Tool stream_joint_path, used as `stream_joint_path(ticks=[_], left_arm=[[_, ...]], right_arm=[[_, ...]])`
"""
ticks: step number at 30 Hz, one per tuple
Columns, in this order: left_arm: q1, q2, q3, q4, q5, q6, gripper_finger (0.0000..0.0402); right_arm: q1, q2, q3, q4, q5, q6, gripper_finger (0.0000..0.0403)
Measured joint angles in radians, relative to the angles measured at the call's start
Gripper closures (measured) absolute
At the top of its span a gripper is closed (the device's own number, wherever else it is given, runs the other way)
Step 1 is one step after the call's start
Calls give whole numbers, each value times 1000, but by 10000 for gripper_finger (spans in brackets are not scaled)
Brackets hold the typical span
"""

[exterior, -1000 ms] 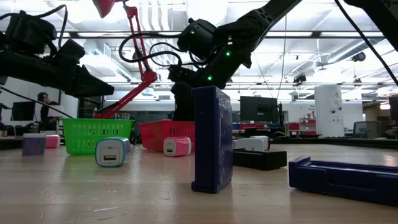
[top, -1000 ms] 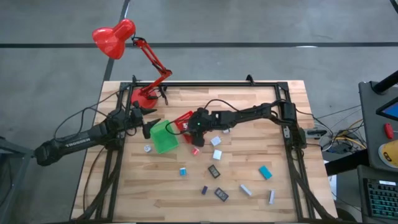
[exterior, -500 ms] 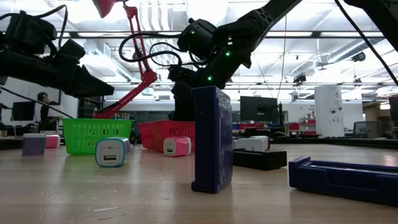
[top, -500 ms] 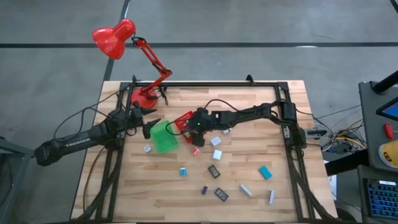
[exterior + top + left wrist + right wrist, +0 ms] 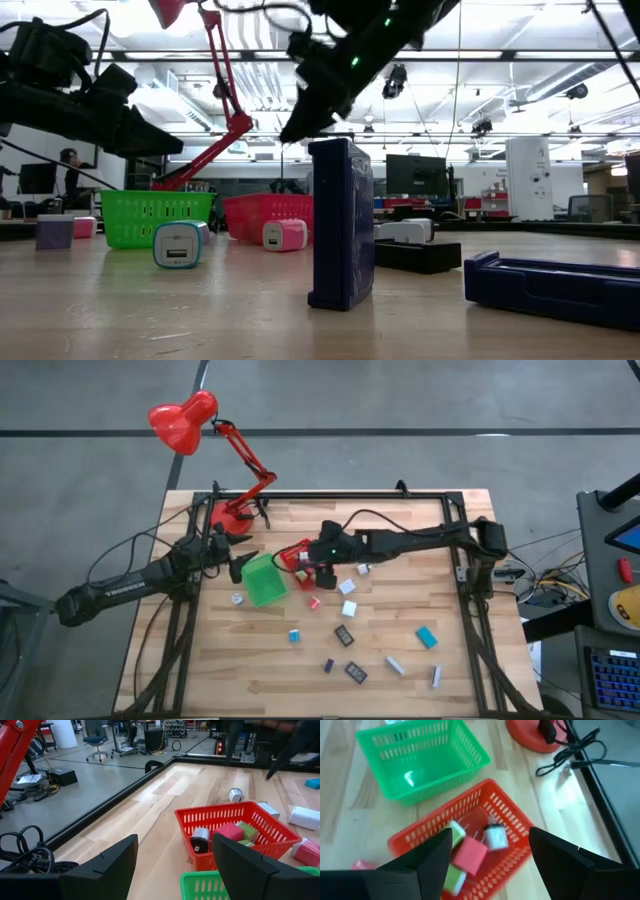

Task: Pick & Place Office items
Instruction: Put the white black charger adapter into the red bin

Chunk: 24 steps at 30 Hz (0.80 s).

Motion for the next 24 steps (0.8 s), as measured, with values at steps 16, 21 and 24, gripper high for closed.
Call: stream_joint_path(ticks=[16, 21, 24], left_arm=[[0, 1, 0, 0, 0, 0, 145], [0, 1, 0, 0, 0, 0, 145], [0, 1, 0, 0, 0, 0, 145]], right_arm=[[8, -246, -212, -242, -3, -115, 145], [-3, -321, -359, -208, 4, -115, 145], [-11, -354, -447, -137, 5, -116, 145]])
